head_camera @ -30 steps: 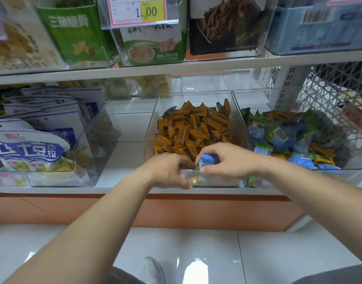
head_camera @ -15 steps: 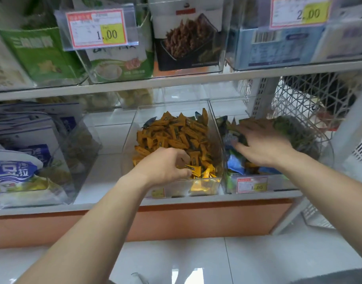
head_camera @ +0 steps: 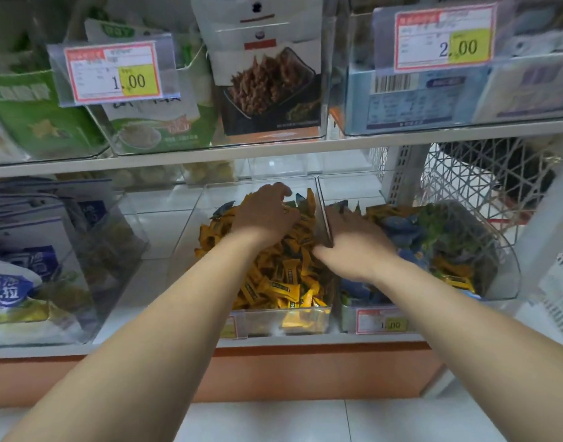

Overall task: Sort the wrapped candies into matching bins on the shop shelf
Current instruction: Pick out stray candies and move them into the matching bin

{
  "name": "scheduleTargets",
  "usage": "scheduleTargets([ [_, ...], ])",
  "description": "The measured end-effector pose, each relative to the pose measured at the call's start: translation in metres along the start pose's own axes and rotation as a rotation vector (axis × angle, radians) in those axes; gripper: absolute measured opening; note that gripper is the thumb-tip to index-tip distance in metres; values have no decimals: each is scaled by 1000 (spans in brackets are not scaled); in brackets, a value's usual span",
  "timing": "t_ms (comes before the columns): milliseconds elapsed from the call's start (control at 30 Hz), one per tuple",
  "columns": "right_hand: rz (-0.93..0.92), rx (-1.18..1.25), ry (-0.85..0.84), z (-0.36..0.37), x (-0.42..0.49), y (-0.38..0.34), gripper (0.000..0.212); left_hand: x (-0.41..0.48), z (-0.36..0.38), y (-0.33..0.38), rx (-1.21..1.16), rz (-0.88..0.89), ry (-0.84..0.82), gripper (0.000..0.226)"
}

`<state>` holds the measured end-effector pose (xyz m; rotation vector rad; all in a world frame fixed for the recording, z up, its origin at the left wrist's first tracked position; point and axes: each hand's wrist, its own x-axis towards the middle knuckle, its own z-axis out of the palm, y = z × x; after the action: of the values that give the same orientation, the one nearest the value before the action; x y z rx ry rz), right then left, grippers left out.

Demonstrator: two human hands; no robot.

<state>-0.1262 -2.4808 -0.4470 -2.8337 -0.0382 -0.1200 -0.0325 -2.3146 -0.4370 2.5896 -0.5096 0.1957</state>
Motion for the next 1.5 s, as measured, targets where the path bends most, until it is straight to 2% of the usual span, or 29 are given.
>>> scheduleTargets([
  [67, -41, -9, -25, 2, 0, 6, 76, 21, 6, 4, 45, 7, -47, 48],
  [167, -86, 25, 1, 5, -3, 11, 74, 31, 17, -6, 199, 1, -210, 49],
  [300, -108, 42, 46, 12, -3, 10, 73, 6, 25, -30, 152, 152, -183, 41],
  [433, -114, 26, 59, 14, -3, 10, 75, -34, 11, -39, 164, 204, -250, 69],
  [567, -121, 48, 49, 14, -4, 9, 74, -59, -6, -41, 234, 226, -407, 58],
  [633, -118, 53, 47, 13, -5, 9, 72, -56, -16, -34, 149, 170, -497, 60],
  [700, -120, 55, 48, 13, -6, 8, 70, -42, -22, -25, 85, 149, -427, 46],
  [767, -125, 57, 50, 12, -7, 7, 67, -23, -19, -16, 121, 142, -244, 29],
  [833, -125, 59, 49, 11, -7, 7, 67, -7, -9, -11, 189, 131, -137, 25],
  [900, -128, 70, 50, 11, -8, 8, 66, 4, 3, -10, 320, 120, -151, 31],
  [967, -134, 76, 51, 11, -8, 9, 65, 10, 8, -14, 405, 94, -168, 28],
  [1067, -122, 96, 33, 10, -6, 9, 65, 9, -1, -23, 298, 70, -140, 22],
  [1133, -107, 115, 59, 7, -5, 7, 62, 1, -10, -29, 161, 67, -63, 19],
  [1233, -133, 126, 244, 0, -2, 2, 56, -20, -20, -25, -270, 45, 20, 22],
  [1300, -171, 240, 266, -3, -1, -6, 49, -33, -20, -12, -507, 139, -5, 27],
  [1367, -201, 416, 254, -1, -1, -12, 37, -39, -16, 0, -648, 209, -37, 23],
  [1433, -142, 557, 299, 1, -1, -11, 31, -34, -10, 5, -760, 180, -104, 20],
  [1500, -60, 639, 413, 0, 2, -3, 28, -20, -3, 2, -732, 65, -127, 15],
])
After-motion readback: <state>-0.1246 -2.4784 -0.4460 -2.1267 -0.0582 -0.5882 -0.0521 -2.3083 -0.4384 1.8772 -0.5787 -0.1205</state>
